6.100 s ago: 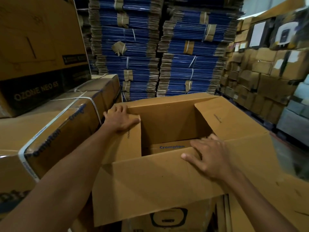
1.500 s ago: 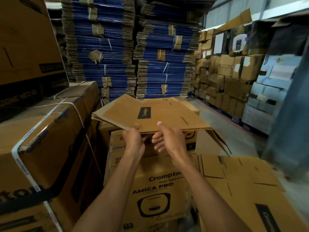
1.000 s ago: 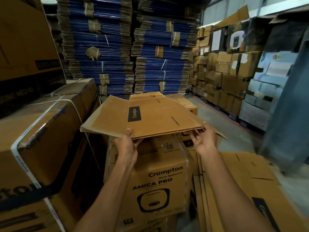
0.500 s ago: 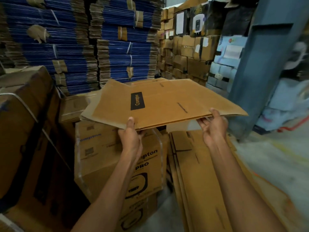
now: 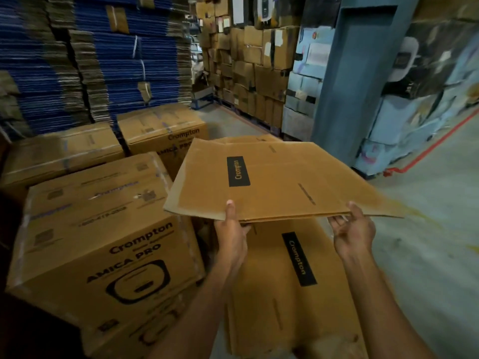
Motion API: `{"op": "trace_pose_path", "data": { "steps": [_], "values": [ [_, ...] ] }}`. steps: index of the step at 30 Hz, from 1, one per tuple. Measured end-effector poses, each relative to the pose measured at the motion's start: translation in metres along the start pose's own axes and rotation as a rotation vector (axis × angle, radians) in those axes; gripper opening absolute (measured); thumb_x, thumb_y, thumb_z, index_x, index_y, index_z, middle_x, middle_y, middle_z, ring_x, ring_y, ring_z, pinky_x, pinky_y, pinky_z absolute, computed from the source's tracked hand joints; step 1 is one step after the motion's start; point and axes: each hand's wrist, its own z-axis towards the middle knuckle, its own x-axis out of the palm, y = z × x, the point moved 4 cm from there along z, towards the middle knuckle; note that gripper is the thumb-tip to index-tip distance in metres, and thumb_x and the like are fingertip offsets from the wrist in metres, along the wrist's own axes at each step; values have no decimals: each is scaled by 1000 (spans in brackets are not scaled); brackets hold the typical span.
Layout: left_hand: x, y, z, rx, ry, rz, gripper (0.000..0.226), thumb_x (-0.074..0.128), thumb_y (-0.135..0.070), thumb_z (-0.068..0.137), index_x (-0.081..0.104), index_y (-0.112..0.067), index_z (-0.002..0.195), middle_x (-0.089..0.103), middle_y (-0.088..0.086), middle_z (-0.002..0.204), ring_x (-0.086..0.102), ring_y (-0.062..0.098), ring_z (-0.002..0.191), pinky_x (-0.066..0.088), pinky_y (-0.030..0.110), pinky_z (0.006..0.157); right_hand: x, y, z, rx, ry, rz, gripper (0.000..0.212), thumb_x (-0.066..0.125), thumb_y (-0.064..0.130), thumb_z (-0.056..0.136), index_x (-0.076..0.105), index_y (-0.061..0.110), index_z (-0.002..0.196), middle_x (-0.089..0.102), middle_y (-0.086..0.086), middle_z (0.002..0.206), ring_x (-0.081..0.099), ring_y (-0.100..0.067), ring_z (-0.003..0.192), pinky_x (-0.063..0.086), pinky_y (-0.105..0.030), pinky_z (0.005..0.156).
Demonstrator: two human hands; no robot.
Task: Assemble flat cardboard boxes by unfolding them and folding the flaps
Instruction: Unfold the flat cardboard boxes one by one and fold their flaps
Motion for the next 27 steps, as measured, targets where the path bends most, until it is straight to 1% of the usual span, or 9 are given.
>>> {"op": "trace_pose_path", "data": {
  "steps": [2, 5, 8, 14, 19, 21, 23, 25, 27],
  "values": [
    [7, 39, -1, -66, -42, 9, 40, 51, -25, 107, 38, -24, 145, 57, 6, 140, 59, 27, 121, 45, 55, 109, -31, 3, 29, 42, -28, -49, 42, 57, 7, 101, 43, -1, 140, 65, -17, 122, 69, -34, 107, 59, -46, 85],
    [5, 94, -2, -127, -116, 25, 26, 50, -24, 107, 40, -29, 131, 58, 5, 133, 59, 29, 123, 49, 49, 103, -70, 2, 63, 90, -68, -131, 50, 57, 8, 101, 36, -2, 145, 59, -24, 136, 67, -31, 113, 60, -47, 85],
    [-9, 144, -5, -170, -168, 75, 33, 49, -26, 107, 42, -29, 139, 59, 4, 135, 58, 32, 126, 47, 54, 108, -116, -14, 82, 166, -119, -204, 43, 56, 7, 102, 43, -1, 142, 68, -18, 115, 75, -24, 85, 62, -37, 69],
    [-51, 220, -4, -304, -296, 93, 45, 52, -32, 106, 42, -23, 149, 60, 7, 138, 63, 30, 118, 52, 49, 95, -195, -62, 98, 318, -214, -310, 17, 53, 9, 104, 59, 8, 119, 77, 1, 76, 74, -14, 68, 59, -28, 58],
    [-92, 266, -24, -457, -391, 24, 25, 53, -23, 106, 56, -15, 129, 68, 9, 119, 65, 29, 106, 48, 53, 104, -255, -93, 96, 403, -297, -439, 15, 51, 13, 105, 62, 18, 113, 71, 0, 94, 66, -17, 80, 51, -34, 69],
    [-108, 283, -31, -521, -434, 21, 27, 55, -21, 105, 58, -10, 130, 70, 11, 116, 67, 28, 101, 54, 48, 94, -273, -100, 94, 427, -341, -492, 12, 53, 14, 104, 61, 17, 112, 67, -2, 92, 63, -17, 76, 49, -36, 69],
    [-125, 298, -37, -562, -502, 14, 35, 58, -18, 103, 55, -5, 136, 66, 16, 128, 67, 27, 98, 57, 42, 79, -288, -108, 93, 474, -384, -549, 5, 57, 11, 103, 62, 11, 100, 64, -3, 80, 60, -15, 63, 50, -38, 66],
    [-139, 307, -44, -589, -578, 9, 40, 58, -13, 103, 51, -1, 140, 58, 19, 137, 64, 30, 104, 53, 41, 81, -300, -116, 90, 531, -431, -591, 7, 63, 10, 100, 59, 5, 96, 61, -8, 76, 57, -15, 59, 52, -38, 65],
    [-148, 314, -48, -621, -625, 7, 41, 57, -8, 103, 48, 3, 142, 53, 21, 142, 56, 36, 124, 50, 41, 90, -307, -122, 86, 554, -469, -597, 13, 66, 11, 98, 57, 5, 104, 62, -10, 87, 59, -21, 73, 53, -40, 70]
  ]
}}
